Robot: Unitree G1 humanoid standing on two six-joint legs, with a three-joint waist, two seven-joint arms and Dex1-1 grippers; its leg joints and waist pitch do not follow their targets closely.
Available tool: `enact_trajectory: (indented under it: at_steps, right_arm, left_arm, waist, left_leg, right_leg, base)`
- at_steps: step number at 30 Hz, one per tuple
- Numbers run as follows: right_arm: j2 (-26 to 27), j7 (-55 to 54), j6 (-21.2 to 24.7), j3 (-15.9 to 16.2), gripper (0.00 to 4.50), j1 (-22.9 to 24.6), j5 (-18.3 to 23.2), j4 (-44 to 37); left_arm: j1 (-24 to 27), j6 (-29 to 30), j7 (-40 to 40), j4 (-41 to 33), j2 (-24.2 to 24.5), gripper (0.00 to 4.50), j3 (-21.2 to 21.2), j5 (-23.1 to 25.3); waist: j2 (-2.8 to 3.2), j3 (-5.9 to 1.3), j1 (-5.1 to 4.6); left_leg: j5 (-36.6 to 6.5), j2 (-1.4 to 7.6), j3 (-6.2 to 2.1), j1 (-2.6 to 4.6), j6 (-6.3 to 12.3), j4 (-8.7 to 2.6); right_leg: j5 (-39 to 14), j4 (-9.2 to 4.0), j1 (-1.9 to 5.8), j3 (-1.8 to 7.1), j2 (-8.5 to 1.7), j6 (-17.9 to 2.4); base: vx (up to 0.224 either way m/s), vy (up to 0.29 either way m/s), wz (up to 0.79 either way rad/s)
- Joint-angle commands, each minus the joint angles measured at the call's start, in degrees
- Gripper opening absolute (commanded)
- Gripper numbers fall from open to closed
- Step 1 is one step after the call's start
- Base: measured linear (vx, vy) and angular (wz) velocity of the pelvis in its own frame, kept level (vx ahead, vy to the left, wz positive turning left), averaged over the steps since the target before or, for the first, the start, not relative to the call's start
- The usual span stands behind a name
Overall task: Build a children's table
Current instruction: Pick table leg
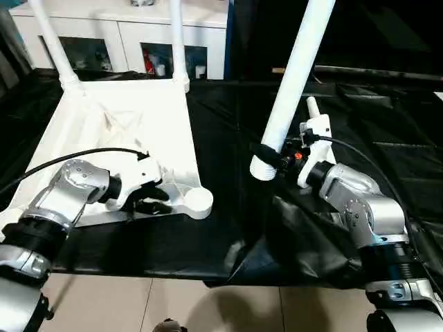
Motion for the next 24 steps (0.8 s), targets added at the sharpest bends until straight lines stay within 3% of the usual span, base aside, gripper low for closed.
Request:
enact_trajectory:
  at_steps: [1,13,15,17,20,24]
  right_arm:
    - [-0.6,0.1,-0.9,0.1,1.91,-0.4,-0.4,-0.9]
    - [-0.4,0.6,-1.1,0.8,1.91,-0.2,-0.5,-0.8]
    - [0.2,0.6,0.3,0.7,1.91,0.1,0.6,-1.4]
    - [0.4,0.9,0.9,0.9,1.91,0.3,1.0,-1.7]
    - [-0.3,3.6,2.5,3.3,1.91,0.7,0.9,-1.7]
    - [0.2,3.6,1.4,3.9,1.91,-0.2,0.0,0.2]
  left_arm:
    - [-1.0,-1.2,-0.7,1.1,0.2,1.02,0.2,0.6]
    - [0.5,1.4,0.3,0.8,-0.8,0.06,2.6,-0.1]
    - [1.6,6.6,2.5,-4.0,-4.8,0.02,4.3,-3.3]
    - [1.9,7.8,4.1,-5.6,-6.8,0.0,4.5,-3.8]
    - [2.3,9.3,8.8,-9.3,-14.5,0.0,2.7,-4.1]
    - [1.5,10.1,11.8,-8.9,-19.1,0.0,1.4,-2.0]
  waist:
    - [1.35,-4.71,-0.13]
    - [1.34,-4.56,-0.18]
    - [0.84,-4.49,-0.28]
    - [0.86,-4.65,-0.09]
    - [0.38,-4.87,0.06]
    - [0.36,-4.85,0.34]
  left_leg:
    - [-19.0,1.07,-0.42,1.91,-4.63,-4.22]
    - [-19.7,1.15,-0.43,1.94,-4.56,-4.34]
    - [-19.6,1.36,-0.43,1.89,-4.51,-4.41]
    - [-18.3,1.27,-0.33,1.84,-3.94,-4.19]
    - [-14.1,1.13,-0.11,1.34,-2.17,-3.78]
    - [-12.6,1.07,-0.07,1.19,-1.38,-3.64]
  right_leg:
    - [-7.6,-4.3,2.36,2.53,-3.67,-12.2]
    - [-9.2,-4.38,2.26,2.58,-3.8,-12.2]
    - [-9.7,-4.33,2.34,2.56,-3.95,-12.5]
    - [-8.6,-4.32,2.33,2.56,-3.96,-12.8]
    - [-3.7,-4.11,2.91,2.57,-3.82,-13.1]
    - [-3.7,-4.31,2.87,2.54,-3.73,-12.5]
  base:
    - [0.0,0.0,0.0]
    - [0.0,0.0,0.0]
    - [0.0,0.0,0.0]
    - [0.0,0.0,0.0]
    - [0.0,0.0,0.0]
    - [0.0,0.0,0.0]
